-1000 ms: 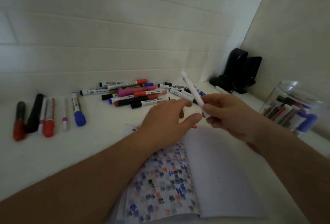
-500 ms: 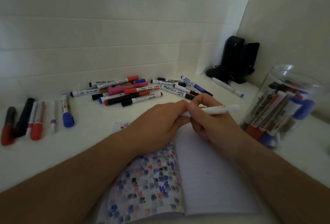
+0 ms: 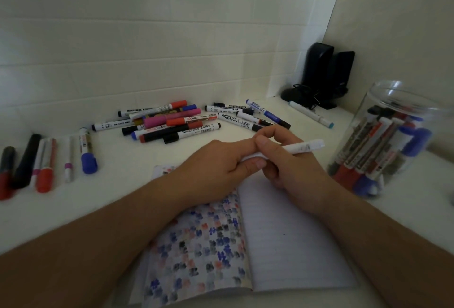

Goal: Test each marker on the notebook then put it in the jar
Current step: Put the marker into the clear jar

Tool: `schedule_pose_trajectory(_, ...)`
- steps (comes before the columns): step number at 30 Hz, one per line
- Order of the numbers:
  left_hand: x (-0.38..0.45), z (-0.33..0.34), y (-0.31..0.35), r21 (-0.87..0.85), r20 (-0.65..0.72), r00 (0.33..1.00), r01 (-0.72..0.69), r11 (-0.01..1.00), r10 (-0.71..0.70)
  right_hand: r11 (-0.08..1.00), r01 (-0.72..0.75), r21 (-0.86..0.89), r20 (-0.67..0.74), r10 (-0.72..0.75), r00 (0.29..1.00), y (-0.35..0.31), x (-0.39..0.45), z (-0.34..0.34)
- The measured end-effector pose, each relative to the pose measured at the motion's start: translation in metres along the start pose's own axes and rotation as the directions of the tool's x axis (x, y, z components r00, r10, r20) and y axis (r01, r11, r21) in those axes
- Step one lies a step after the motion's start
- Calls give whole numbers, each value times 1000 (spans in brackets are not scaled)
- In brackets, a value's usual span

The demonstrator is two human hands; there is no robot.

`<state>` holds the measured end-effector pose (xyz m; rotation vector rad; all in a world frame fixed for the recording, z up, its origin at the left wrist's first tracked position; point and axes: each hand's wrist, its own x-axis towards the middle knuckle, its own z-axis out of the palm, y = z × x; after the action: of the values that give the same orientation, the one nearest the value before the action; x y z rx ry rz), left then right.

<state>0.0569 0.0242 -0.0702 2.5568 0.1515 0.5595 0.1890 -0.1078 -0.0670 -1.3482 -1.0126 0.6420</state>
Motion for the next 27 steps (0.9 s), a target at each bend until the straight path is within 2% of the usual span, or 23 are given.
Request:
schedule_pose_trajectory(3,0,-2,-4,-58,1,1000,29,998,-29,999,1,-40,13,-1,1000,-1,0,0)
schedule_pose_trajectory(5,-1,-4,-4,-72,-12,999,50,996,-51,1000,-13,4,-4,13,1000,-4,0,-1)
schedule_pose_trajectory(7,-2,-5,-2,-24,-32,994,103,994,-104,994,-45,104,-56,51,997,-10,3,-8)
schedule_pose_trajectory(9,-4,-4,-3,57,-54,987,152,987,-149,990,-61,130,-107,75,991,-16,7,-19)
schedule_pose_trajectory(11,-4,-3,-6,152,-51,980,197,969,-191,994,-82,71,-128,91,988,-16,10,-28)
schedule_pose_trajectory(13,-3,-2,-10,212,1,960,272,939,-279,990,-115,-77,-140,104,985,-13,10,-31)
schedule_pose_trajectory(16,-1,0,-13,257,59,933,329,909,-354,931,-128,-343,-170,73,983,-7,12,-25)
schedule_pose_trajectory(18,1,0,-13,275,54,934,326,904,-353,888,-154,-434,-202,71,977,-3,16,-21)
schedule_pose_trajectory(20,1,0,-13,278,54,937,319,906,-346,855,-192,-482,-236,84,968,1,19,-20)
schedule_pose_trajectory(27,2,1,-15,285,52,941,307,908,-334,861,-281,-423,-321,147,936,8,23,-19)
